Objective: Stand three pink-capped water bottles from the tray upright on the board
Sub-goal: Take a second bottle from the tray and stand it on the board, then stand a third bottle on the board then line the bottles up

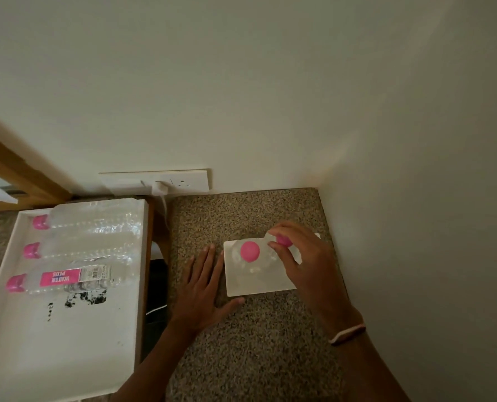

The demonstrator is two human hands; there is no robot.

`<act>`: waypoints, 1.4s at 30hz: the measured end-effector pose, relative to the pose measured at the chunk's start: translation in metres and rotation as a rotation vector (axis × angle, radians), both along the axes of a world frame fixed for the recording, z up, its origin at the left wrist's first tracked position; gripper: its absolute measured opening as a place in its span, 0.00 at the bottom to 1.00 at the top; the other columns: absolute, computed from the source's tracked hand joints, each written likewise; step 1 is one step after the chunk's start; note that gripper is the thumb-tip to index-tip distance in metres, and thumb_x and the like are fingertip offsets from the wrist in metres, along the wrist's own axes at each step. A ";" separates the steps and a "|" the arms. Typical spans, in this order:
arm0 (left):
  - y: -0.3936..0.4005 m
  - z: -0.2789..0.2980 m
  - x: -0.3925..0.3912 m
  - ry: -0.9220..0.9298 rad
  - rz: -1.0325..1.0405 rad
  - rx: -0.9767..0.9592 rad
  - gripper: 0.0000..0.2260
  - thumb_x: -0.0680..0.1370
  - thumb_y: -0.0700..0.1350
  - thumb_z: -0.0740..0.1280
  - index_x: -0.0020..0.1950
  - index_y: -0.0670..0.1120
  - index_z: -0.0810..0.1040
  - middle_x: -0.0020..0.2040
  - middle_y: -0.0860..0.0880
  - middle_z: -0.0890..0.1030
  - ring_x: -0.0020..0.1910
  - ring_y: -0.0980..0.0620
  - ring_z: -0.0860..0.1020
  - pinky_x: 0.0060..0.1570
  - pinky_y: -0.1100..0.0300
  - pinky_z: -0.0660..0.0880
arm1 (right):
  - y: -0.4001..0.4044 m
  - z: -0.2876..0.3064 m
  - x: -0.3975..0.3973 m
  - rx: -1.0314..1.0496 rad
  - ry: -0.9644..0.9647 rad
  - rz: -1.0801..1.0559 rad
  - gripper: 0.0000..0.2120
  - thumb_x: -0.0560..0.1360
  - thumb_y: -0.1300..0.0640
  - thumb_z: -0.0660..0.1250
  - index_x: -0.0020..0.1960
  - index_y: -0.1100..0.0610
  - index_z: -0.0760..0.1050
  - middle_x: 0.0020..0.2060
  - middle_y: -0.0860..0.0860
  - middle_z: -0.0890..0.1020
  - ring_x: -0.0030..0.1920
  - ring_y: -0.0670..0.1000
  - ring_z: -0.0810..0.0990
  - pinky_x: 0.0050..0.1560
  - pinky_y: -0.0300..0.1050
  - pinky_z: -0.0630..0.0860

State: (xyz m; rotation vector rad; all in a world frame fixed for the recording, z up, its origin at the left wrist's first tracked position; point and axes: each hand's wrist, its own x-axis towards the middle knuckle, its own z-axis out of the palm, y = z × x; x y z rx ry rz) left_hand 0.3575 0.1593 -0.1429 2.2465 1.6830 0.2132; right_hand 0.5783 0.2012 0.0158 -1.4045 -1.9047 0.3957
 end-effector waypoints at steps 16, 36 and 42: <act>-0.044 0.100 -0.120 -0.147 0.129 0.235 0.49 0.73 0.76 0.58 0.82 0.45 0.51 0.84 0.41 0.52 0.83 0.44 0.49 0.80 0.37 0.55 | -0.024 0.074 -0.113 0.276 0.171 -0.093 0.06 0.77 0.61 0.72 0.52 0.64 0.82 0.51 0.57 0.83 0.54 0.52 0.81 0.58 0.35 0.74; -0.126 0.049 -0.385 0.046 0.349 0.031 0.37 0.78 0.72 0.49 0.77 0.48 0.68 0.79 0.39 0.64 0.79 0.38 0.63 0.74 0.29 0.60 | -0.047 -0.068 -0.425 -0.019 -0.647 0.306 0.13 0.73 0.60 0.73 0.56 0.54 0.78 0.52 0.52 0.83 0.58 0.56 0.75 0.58 0.54 0.69; -0.124 0.037 -0.392 0.027 0.352 0.052 0.35 0.77 0.71 0.53 0.78 0.52 0.66 0.80 0.42 0.64 0.80 0.43 0.62 0.76 0.32 0.58 | -0.061 -0.021 -0.403 -0.010 -0.248 0.233 0.16 0.67 0.60 0.82 0.53 0.56 0.83 0.47 0.52 0.85 0.52 0.53 0.81 0.55 0.46 0.74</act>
